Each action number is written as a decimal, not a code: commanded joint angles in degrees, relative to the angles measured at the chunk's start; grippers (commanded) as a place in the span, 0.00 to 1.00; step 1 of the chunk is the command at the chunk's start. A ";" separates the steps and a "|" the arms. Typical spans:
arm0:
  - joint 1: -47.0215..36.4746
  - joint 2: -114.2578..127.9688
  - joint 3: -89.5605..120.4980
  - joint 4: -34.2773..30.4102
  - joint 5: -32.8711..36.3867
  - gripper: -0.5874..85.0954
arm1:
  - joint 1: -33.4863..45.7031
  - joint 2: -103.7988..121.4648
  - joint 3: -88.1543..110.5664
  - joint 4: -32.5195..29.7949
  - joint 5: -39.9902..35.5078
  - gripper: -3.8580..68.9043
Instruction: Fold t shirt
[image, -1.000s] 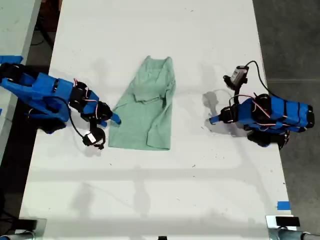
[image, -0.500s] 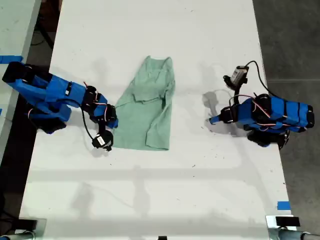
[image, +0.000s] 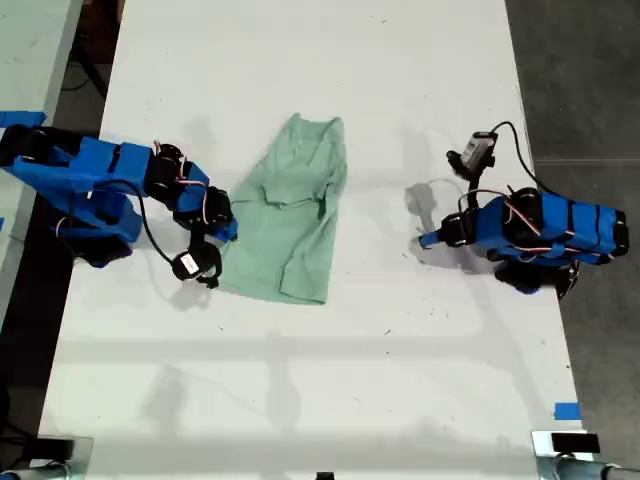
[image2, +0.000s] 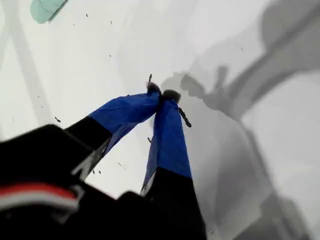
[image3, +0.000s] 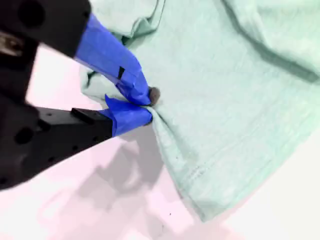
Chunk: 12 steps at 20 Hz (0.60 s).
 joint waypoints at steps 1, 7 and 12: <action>-0.97 -0.09 -10.28 0.44 4.13 0.00 | -0.18 0.88 3.43 0.09 -0.70 0.07; -2.37 -29.53 -43.33 1.41 14.15 0.00 | -0.18 0.88 3.43 0.09 -0.70 0.07; -2.55 -54.32 -64.16 2.11 18.46 0.37 | -0.44 0.88 3.43 0.09 -0.88 0.07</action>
